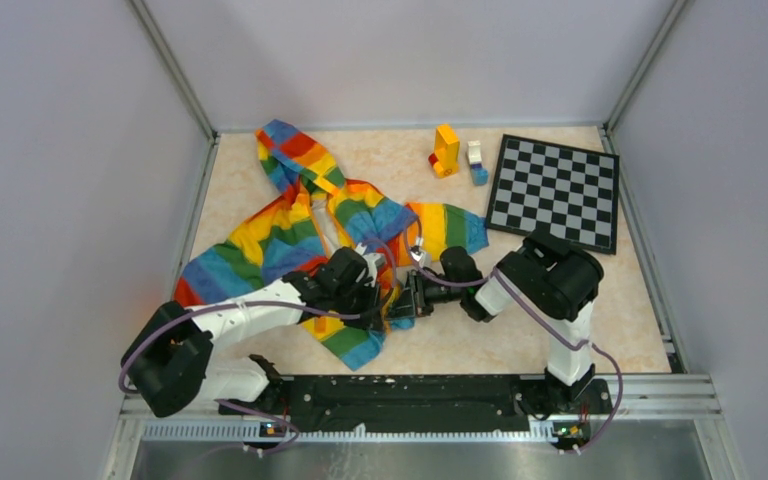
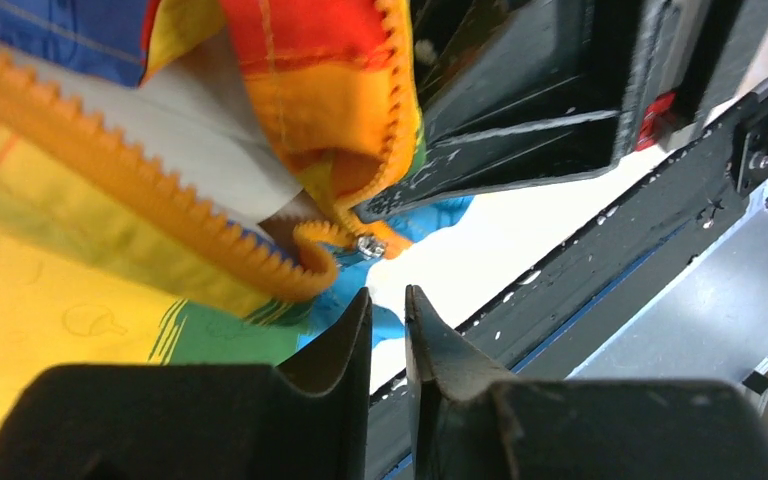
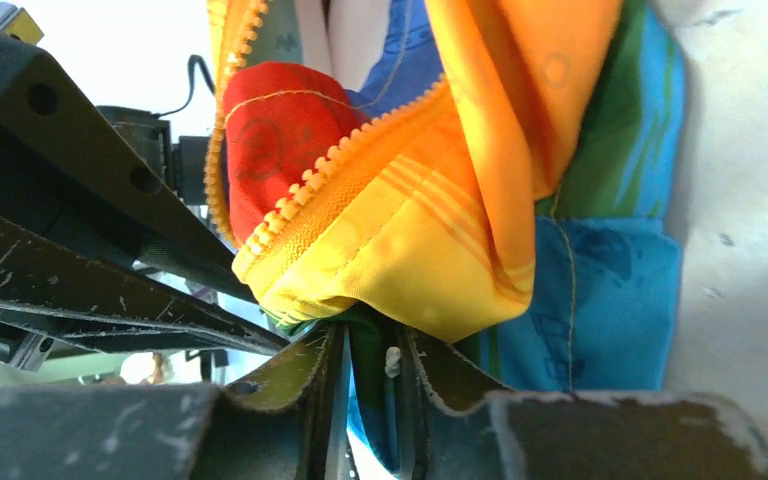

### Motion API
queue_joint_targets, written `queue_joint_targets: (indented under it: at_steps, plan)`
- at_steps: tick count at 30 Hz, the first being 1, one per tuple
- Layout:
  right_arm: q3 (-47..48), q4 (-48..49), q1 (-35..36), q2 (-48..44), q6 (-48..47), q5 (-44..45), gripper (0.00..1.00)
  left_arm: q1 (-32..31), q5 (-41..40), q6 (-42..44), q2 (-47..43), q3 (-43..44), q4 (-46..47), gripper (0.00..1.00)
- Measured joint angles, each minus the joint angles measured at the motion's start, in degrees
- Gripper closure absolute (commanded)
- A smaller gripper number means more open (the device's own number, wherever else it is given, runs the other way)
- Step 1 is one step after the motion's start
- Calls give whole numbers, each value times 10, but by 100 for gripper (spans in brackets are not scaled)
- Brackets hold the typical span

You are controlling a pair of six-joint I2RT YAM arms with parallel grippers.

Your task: Zip up the jacket

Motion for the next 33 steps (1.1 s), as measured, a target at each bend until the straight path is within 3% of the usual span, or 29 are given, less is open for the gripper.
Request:
queue_joint_targets:
  at_steps: [3,6,9,18,27,33]
  plan:
    - [1,-43,0,-17,-8,21,72,0,0,-10,0,-10,0,78]
    - [6,-96,0,-44,-15,43,59,0,-2,-15,-12,-14,0,75]
    - [17,-152,0,-72,-26,63,55,0,-2,-21,-36,-15,1,72]
    - [77,-369,0,-163,-83,147,51,4,20,-28,-58,-16,23,58]
    - [107,-490,-2,-180,-130,181,54,8,63,-17,-8,0,43,67]
    - [110,-568,-14,-237,-146,228,53,7,103,-8,18,3,59,60]
